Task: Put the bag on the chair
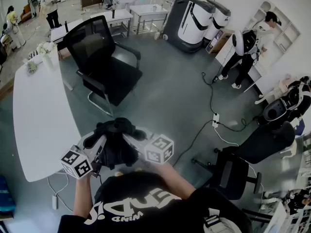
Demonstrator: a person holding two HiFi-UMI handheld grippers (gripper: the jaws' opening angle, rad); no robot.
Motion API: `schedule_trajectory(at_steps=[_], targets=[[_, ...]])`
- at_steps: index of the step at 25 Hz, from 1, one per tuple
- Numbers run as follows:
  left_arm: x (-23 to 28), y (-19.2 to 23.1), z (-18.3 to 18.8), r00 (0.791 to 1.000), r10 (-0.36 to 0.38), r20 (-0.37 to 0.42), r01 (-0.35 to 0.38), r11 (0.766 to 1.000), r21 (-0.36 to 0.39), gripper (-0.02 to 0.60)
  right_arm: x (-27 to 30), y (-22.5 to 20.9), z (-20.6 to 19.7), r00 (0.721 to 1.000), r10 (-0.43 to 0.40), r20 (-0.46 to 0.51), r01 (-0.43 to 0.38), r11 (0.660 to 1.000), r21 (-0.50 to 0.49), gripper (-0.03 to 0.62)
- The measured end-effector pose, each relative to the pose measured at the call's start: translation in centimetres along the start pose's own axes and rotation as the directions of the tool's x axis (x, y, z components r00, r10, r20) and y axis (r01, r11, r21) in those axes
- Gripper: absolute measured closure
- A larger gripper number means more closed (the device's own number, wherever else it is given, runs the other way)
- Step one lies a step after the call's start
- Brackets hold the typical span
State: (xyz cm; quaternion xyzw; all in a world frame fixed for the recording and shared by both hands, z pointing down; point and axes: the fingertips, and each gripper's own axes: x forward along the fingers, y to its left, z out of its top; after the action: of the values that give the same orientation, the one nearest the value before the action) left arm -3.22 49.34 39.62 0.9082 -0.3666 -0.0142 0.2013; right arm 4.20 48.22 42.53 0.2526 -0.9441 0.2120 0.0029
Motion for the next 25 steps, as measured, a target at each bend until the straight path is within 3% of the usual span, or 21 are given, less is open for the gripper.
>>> schedule_trajectory(at_steps=[15,25], targets=[[-1.4,1.5,0.3,1.0,-0.002,-0.009,0.002,1.0,-0.012,0.514,2.0,0.7,-0.4,1.0,-0.021,-0.014,0.021,1.0,0.002,0.525],[-2.2,4.4,0.7,0.998,-0.056,-0.036,0.056,0.998,0.004,0.514,5.0,0.5,-0.6,0.997,-0.073,0.003,0.073,0.997,0.014,0.525]])
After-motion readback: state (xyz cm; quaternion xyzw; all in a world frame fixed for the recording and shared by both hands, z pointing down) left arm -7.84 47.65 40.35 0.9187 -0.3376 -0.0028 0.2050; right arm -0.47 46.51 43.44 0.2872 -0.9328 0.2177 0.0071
